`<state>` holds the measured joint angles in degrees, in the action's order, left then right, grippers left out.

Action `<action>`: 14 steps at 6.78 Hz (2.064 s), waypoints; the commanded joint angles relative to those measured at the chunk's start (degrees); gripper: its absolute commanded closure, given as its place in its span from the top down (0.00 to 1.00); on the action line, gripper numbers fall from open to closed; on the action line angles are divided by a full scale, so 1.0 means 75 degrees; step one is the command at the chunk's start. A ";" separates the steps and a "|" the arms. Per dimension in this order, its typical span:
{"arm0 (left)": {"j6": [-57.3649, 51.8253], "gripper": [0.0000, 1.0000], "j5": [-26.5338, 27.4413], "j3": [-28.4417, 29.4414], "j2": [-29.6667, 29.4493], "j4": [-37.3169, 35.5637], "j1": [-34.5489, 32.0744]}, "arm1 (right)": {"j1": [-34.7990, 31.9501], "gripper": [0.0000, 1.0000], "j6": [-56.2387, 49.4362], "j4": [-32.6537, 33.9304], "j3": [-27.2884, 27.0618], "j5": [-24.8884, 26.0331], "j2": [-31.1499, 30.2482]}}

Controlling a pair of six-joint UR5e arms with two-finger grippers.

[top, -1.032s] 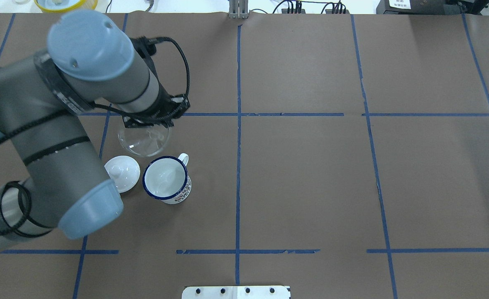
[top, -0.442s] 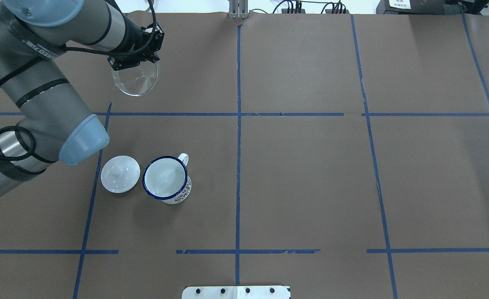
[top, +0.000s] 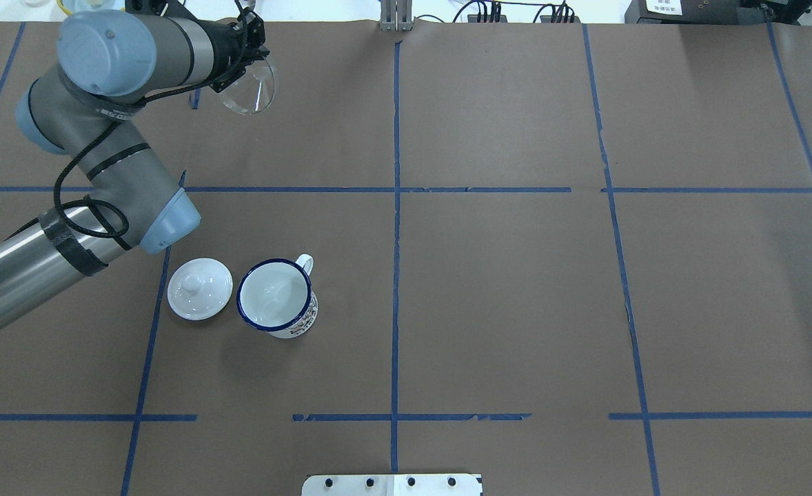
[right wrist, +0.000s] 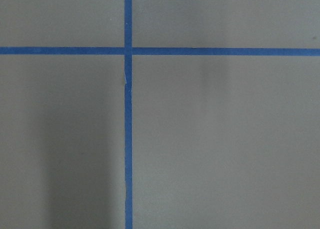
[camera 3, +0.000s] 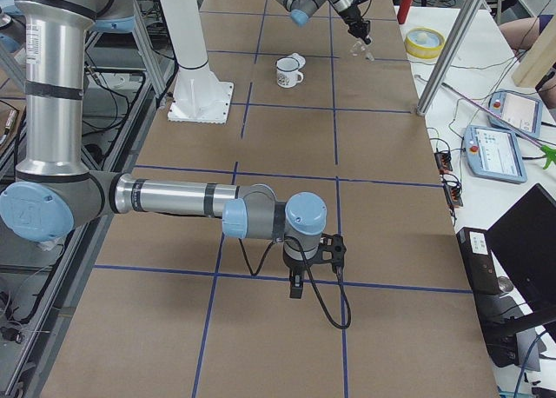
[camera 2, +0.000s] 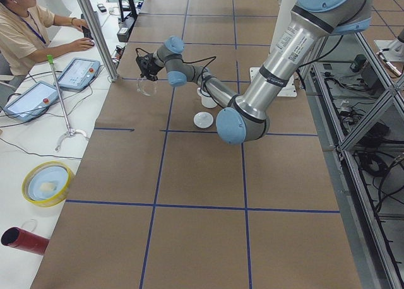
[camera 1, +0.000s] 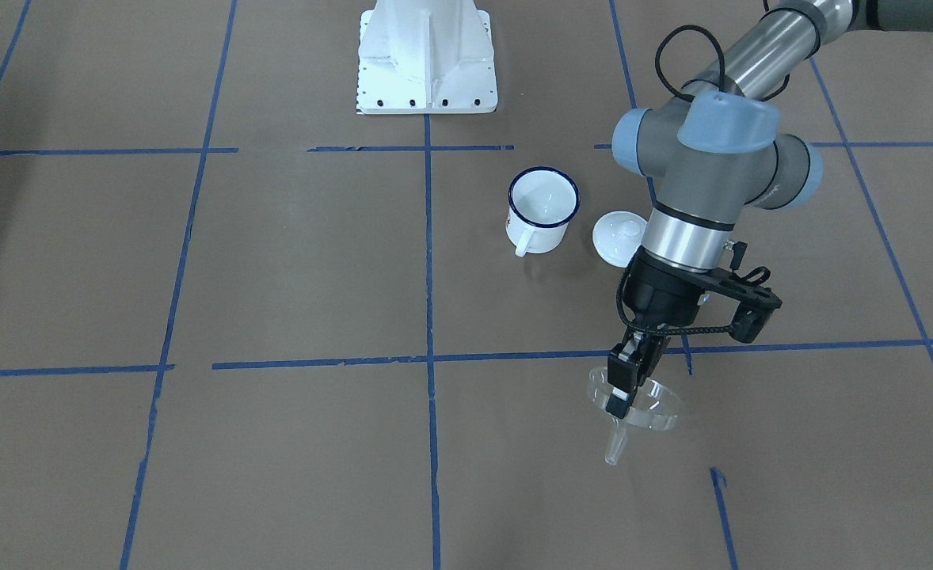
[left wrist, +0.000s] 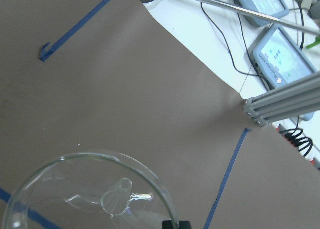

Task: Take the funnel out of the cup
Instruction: 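Carry the funnel farther from the robot with the left gripper, then lower the funnel onto the table and open the left gripper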

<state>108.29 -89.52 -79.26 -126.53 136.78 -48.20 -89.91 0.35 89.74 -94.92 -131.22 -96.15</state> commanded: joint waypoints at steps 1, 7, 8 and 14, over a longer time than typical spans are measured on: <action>0.0594 0.00 0.1081 0.1526 -0.0213 0.1773 0.0180 | 0.0000 1.00 0.0000 0.0000 0.0000 0.0000 0.0000; 0.0812 0.00 0.0979 0.0817 0.0575 0.2470 0.0649 | 0.0000 1.00 0.0000 0.0000 0.0000 0.0000 0.0000; 0.0691 0.00 0.0561 0.0389 0.0895 0.2354 0.0673 | 0.0000 1.00 0.0000 0.0000 0.0000 0.0000 0.0000; 0.0679 0.98 0.0592 0.0877 0.0851 0.2365 0.0896 | 0.0000 1.00 0.0000 0.0000 0.0000 0.0000 0.0000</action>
<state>113.78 -85.09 -72.61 -120.24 154.56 -41.56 -89.91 0.35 89.74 -94.92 -131.22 -96.15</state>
